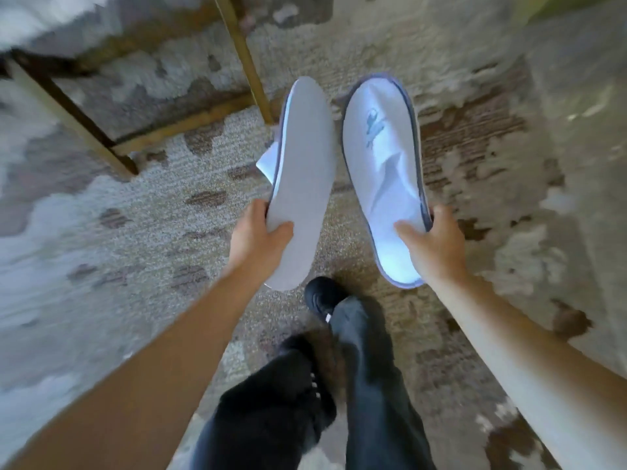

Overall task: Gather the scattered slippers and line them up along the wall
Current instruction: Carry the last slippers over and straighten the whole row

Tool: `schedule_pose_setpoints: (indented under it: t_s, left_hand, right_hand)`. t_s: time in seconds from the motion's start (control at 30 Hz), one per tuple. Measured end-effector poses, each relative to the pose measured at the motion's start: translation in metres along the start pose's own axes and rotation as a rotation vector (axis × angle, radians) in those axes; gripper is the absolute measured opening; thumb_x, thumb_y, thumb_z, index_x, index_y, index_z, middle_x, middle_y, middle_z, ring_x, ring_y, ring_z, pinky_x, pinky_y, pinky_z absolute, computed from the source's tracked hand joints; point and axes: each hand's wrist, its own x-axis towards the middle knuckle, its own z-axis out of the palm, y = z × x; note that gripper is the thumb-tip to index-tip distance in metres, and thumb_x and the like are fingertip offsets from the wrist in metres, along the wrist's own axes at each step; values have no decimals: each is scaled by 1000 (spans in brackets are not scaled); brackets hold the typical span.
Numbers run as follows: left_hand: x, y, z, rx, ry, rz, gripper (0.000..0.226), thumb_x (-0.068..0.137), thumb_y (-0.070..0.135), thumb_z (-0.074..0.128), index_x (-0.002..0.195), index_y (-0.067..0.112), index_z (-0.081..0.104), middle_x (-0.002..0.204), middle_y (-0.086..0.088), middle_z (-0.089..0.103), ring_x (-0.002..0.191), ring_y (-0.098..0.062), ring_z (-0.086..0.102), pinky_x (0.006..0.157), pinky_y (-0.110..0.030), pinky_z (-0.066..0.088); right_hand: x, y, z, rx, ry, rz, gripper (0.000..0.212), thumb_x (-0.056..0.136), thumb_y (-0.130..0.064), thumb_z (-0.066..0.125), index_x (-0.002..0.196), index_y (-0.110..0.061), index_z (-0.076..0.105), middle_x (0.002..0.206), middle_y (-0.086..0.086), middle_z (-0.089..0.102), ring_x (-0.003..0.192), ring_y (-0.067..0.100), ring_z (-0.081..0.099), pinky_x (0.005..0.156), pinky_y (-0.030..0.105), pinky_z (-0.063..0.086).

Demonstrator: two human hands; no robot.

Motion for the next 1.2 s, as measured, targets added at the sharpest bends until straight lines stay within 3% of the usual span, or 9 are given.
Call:
schedule_pose_setpoints:
  t_s: [0.17, 0.3, 0.4, 0.57, 0.77, 0.87, 1.1, 1.2]
  left_hand:
    - [-85, 123, -47, 37, -28, 124, 19, 80, 17, 51, 92, 19, 37, 69, 10, 42, 61, -8, 42, 48, -25, 28]
    - [-141, 214, -63, 65, -76, 301, 14, 83, 22, 50, 90, 23, 38, 71, 13, 45, 63, -4, 44, 48, -25, 35]
    - [-178, 279, -50, 48, -104, 428, 12, 84, 24, 50, 92, 28, 41, 74, 18, 47, 66, -1, 46, 50, -25, 38]
    - [-236, 382, 13, -4, -174, 547, 14, 84, 23, 53, 75, 28, 43, 70, 12, 50, 63, -5, 48, 47, -26, 32]
    - [-279, 513, 114, -47, -263, 690, 5, 84, 24, 53, 85, 26, 49, 76, 13, 54, 70, -6, 52, 58, -28, 42]
    - [-299, 583, 162, -78, -295, 761, 5, 84, 20, 53, 85, 24, 49, 72, 13, 52, 67, -3, 49, 55, -27, 37]
    - [-311, 705, 268, -116, -371, 828, 6, 85, 19, 54, 89, 19, 50, 75, 14, 51, 70, -3, 49, 55, -20, 35]
    - [-292, 754, 324, -125, -446, 824, 8, 85, 18, 54, 92, 18, 52, 85, 4, 56, 78, -14, 53, 64, -25, 39]
  right_hand:
    - [-73, -64, -125, 198, 129, 67, 21, 78, -18, 60, 86, -11, 42, 70, -4, 43, 62, 12, 44, 50, 24, 35]
    - [-121, -87, -217, 337, 260, 98, 23, 78, -18, 62, 89, -9, 43, 76, 1, 47, 69, 16, 45, 52, 22, 37]
    - [-141, -91, -292, 419, 371, 92, 20, 78, -17, 61, 85, -10, 44, 70, -2, 46, 62, 12, 45, 49, 22, 33]
    - [-152, -62, -421, 532, 578, 93, 20, 80, -15, 61, 87, -11, 43, 70, -7, 46, 63, 8, 47, 44, 13, 36]
    - [-118, -4, -572, 655, 729, 118, 20, 80, -13, 61, 89, -9, 44, 90, 9, 52, 79, 25, 50, 64, 32, 40]
    - [-96, 17, -642, 621, 786, 106, 20, 80, -13, 61, 90, -8, 44, 89, 9, 51, 77, 23, 48, 56, 28, 37]
    - [-40, 76, -743, 663, 897, 179, 20, 80, -10, 63, 88, -8, 45, 89, 9, 52, 75, 21, 50, 52, 19, 35]
    - [5, 99, -783, 726, 929, 217, 19, 81, -10, 61, 89, -9, 44, 87, 7, 52, 70, 15, 50, 53, 19, 36]
